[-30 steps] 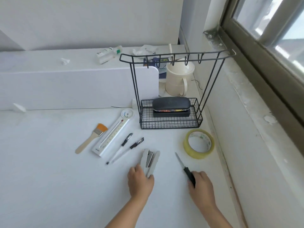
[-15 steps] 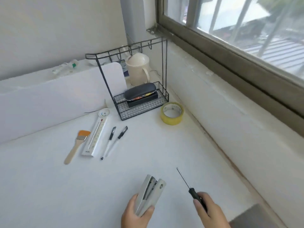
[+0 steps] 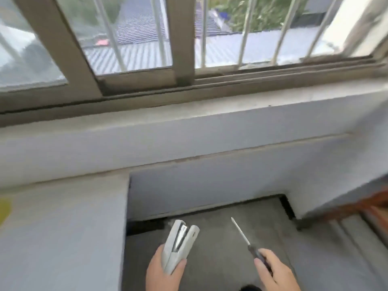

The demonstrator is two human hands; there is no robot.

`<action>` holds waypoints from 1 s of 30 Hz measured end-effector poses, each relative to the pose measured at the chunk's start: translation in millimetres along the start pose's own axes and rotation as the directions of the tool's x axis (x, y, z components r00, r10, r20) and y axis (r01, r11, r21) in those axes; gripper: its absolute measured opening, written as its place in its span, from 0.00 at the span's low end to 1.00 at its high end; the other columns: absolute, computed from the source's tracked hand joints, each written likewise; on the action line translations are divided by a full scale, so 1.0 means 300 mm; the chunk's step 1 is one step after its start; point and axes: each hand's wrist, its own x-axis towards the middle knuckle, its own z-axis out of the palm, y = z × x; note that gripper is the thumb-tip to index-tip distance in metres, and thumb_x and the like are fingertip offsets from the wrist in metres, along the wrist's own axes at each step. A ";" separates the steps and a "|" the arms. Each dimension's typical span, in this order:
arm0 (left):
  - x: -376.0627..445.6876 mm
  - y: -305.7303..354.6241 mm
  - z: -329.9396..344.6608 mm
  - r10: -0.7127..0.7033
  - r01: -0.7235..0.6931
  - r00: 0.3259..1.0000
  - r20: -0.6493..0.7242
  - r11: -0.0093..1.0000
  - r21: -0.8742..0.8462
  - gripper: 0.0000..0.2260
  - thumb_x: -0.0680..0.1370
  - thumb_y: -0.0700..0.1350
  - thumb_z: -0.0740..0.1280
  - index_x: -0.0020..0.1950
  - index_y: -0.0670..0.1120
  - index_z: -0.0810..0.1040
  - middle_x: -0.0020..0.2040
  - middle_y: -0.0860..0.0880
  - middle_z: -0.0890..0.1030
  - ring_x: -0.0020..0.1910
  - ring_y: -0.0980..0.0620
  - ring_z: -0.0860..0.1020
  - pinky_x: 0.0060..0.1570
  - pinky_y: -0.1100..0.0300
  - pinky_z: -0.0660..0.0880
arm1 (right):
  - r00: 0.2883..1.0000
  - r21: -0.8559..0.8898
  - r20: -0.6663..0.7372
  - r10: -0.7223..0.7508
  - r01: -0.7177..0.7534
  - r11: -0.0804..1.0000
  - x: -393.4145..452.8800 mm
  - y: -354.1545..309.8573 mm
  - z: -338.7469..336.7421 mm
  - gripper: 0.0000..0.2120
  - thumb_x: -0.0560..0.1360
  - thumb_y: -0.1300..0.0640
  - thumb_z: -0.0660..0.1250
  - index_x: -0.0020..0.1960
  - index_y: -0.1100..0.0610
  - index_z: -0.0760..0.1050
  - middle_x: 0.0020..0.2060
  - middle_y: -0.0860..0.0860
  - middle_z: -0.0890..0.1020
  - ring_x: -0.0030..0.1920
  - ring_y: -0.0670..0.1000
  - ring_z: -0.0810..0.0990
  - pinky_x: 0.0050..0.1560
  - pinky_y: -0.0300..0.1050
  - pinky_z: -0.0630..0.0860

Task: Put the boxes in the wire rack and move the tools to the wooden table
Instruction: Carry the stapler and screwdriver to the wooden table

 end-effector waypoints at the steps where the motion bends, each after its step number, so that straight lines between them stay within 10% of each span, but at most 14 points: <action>1: 0.001 0.014 0.068 0.038 -0.046 0.989 0.141 0.997 0.059 0.18 0.59 0.54 0.70 0.47 0.62 0.73 0.44 0.48 0.82 0.48 0.44 0.80 0.50 0.49 0.75 | 0.995 0.036 -0.084 0.059 -0.056 0.998 -0.032 0.063 -0.059 0.18 0.71 0.63 0.67 0.33 0.41 0.68 0.22 0.50 0.73 0.27 0.32 0.73 0.32 0.25 0.68; 4: -0.029 0.145 0.314 0.058 -0.090 0.917 0.395 0.994 0.064 0.19 0.60 0.58 0.69 0.50 0.63 0.73 0.43 0.52 0.84 0.49 0.47 0.81 0.48 0.59 0.72 | 0.928 0.288 -0.209 0.309 -0.243 0.926 -0.071 0.189 -0.246 0.06 0.70 0.53 0.68 0.36 0.49 0.73 0.22 0.52 0.71 0.22 0.35 0.73 0.34 0.27 0.68; 6: -0.088 0.269 0.516 0.119 -0.160 0.875 0.470 0.986 0.049 0.18 0.59 0.63 0.65 0.47 0.64 0.74 0.37 0.53 0.82 0.38 0.52 0.78 0.44 0.61 0.69 | 0.898 0.387 -0.211 0.386 -0.286 0.877 -0.110 0.307 -0.374 0.22 0.67 0.38 0.66 0.38 0.58 0.70 0.28 0.58 0.70 0.35 0.47 0.79 0.35 0.32 0.68; 9: -0.211 0.423 0.811 0.147 -0.201 0.846 0.512 0.978 0.051 0.17 0.60 0.57 0.64 0.46 0.56 0.77 0.35 0.54 0.80 0.35 0.54 0.76 0.38 0.67 0.67 | 0.810 0.439 -0.349 0.472 -0.304 0.846 -0.192 0.486 -0.569 0.04 0.74 0.58 0.64 0.43 0.56 0.69 0.32 0.58 0.75 0.42 0.55 0.80 0.34 0.24 0.68; 14: -0.366 0.573 1.180 0.187 -0.223 0.835 0.517 0.975 0.009 0.16 0.66 0.37 0.73 0.38 0.56 0.71 0.36 0.54 0.77 0.37 0.61 0.74 0.31 0.78 0.68 | 0.704 0.408 -0.504 0.500 -0.316 0.857 -0.324 0.735 -0.804 0.18 0.72 0.60 0.65 0.37 0.38 0.65 0.21 0.44 0.74 0.26 0.37 0.74 0.33 0.32 0.68; 19: -0.395 0.670 1.386 0.260 -0.396 0.711 0.653 0.916 0.067 0.12 0.69 0.44 0.70 0.36 0.60 0.71 0.37 0.55 0.80 0.35 0.60 0.78 0.34 0.65 0.68 | 0.543 0.542 -0.583 0.605 -0.295 0.787 -0.347 0.864 -0.937 0.15 0.69 0.50 0.68 0.30 0.32 0.70 0.28 0.39 0.80 0.31 0.31 0.74 0.34 0.23 0.68; 21: -0.376 0.708 1.457 0.273 -0.447 0.671 0.690 0.891 0.082 0.08 0.67 0.47 0.67 0.36 0.60 0.71 0.32 0.53 0.80 0.37 0.64 0.78 0.32 0.66 0.67 | 0.526 0.589 -0.570 0.632 -0.275 0.760 -0.320 0.897 -0.990 0.19 0.70 0.51 0.67 0.30 0.28 0.69 0.26 0.52 0.79 0.29 0.34 0.75 0.32 0.24 0.67; 27: -0.185 0.910 1.774 0.329 -0.571 0.590 0.737 0.816 0.093 0.09 0.65 0.51 0.68 0.43 0.55 0.72 0.39 0.49 0.80 0.43 0.47 0.78 0.39 0.58 0.72 | 0.479 0.595 -0.600 0.641 -0.269 0.758 -0.059 0.994 -1.211 0.10 0.73 0.64 0.64 0.41 0.49 0.72 0.29 0.53 0.76 0.33 0.43 0.75 0.35 0.32 0.67; 30: -0.096 1.075 1.960 0.439 -0.676 0.517 0.735 0.736 0.035 0.32 0.60 0.61 0.57 0.55 0.41 0.71 0.48 0.44 0.77 0.50 0.42 0.73 0.48 0.50 0.70 | 0.447 0.510 -0.687 0.573 -0.264 0.818 0.144 1.014 -1.375 0.06 0.73 0.63 0.62 0.43 0.52 0.70 0.31 0.53 0.73 0.34 0.46 0.73 0.35 0.36 0.66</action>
